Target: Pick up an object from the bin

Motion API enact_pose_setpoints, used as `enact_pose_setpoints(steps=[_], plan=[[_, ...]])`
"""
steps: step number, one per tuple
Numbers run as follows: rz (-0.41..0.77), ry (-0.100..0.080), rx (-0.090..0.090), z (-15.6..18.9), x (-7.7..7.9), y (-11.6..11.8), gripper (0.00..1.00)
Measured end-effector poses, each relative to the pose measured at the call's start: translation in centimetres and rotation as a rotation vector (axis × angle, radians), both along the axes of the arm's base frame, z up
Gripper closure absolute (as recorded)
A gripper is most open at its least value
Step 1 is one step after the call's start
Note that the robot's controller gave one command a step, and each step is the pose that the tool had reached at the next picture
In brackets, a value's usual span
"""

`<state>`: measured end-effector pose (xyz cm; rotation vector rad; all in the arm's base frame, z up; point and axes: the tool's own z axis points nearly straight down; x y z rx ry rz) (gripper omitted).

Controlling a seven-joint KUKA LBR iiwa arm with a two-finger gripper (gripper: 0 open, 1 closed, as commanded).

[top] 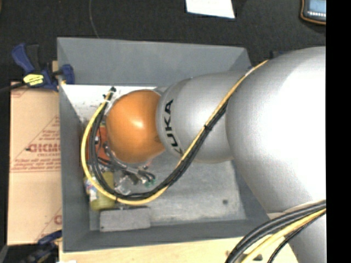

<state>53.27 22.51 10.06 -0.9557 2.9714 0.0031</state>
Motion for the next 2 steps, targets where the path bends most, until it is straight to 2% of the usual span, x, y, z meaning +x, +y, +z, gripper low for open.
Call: enact_pose_setpoints(steps=[1,2], plan=[[0.352,-0.007,-0.012,-2.7,0.1,0.9,0.00],[0.463,-0.042,-0.006,-2.2,-1.4,1.0,1.00]])
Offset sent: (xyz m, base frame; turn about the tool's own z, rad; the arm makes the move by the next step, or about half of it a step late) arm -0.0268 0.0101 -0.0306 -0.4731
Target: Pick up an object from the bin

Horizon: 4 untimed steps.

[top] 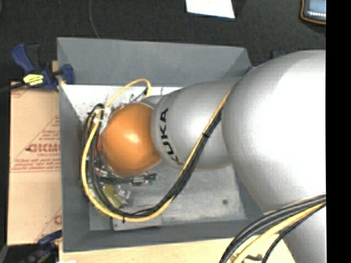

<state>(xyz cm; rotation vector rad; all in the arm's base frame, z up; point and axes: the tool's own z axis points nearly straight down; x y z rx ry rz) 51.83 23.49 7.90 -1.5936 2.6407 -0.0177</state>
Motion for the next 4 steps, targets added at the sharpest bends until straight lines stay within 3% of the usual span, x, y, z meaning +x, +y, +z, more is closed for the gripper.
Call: enact_pose_setpoints(steps=[4], plan=[[-0.009,0.005,0.000,4.0,-0.2,-0.1,1.00]])
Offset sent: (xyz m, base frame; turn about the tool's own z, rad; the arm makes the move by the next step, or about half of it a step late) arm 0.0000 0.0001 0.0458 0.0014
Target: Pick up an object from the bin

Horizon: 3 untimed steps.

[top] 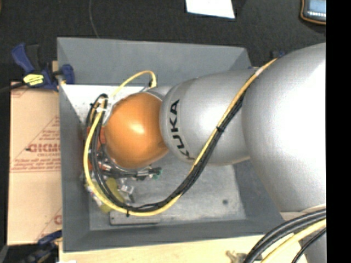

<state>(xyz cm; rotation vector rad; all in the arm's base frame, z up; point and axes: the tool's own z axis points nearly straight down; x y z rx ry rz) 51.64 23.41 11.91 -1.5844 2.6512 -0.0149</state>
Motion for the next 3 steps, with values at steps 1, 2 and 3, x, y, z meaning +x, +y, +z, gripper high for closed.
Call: enact_pose_setpoints(steps=[1,2,3], plan=[[-0.001,0.007,-0.002,1.9,-0.2,-0.1,1.00],[-0.005,-0.001,0.001,4.3,0.0,0.0,1.00],[-0.008,-0.002,0.002,5.0,0.1,-0.1,1.00]])
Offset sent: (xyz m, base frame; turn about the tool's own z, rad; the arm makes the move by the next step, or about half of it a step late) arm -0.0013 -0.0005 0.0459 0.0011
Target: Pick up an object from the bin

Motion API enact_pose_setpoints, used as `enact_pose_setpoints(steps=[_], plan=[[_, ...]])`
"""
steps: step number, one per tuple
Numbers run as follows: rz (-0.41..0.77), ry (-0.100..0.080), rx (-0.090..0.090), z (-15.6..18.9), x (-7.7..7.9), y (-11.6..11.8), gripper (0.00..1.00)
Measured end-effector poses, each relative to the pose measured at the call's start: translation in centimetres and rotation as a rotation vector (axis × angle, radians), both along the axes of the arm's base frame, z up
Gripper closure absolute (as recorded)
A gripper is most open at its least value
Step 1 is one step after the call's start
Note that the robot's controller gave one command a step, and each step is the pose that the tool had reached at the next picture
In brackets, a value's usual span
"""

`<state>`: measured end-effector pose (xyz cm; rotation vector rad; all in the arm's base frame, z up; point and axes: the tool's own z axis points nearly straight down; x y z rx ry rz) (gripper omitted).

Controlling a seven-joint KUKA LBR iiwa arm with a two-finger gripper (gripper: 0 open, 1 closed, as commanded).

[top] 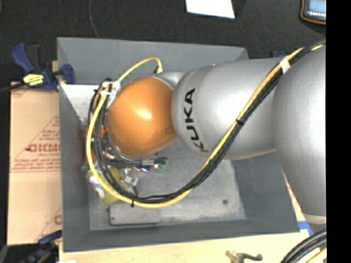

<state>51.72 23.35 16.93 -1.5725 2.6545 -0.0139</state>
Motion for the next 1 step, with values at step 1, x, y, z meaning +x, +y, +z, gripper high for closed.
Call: enact_pose_setpoints(steps=[1], plan=[[-0.001,0.000,0.000,0.71,0.01,-0.01,1.00]])
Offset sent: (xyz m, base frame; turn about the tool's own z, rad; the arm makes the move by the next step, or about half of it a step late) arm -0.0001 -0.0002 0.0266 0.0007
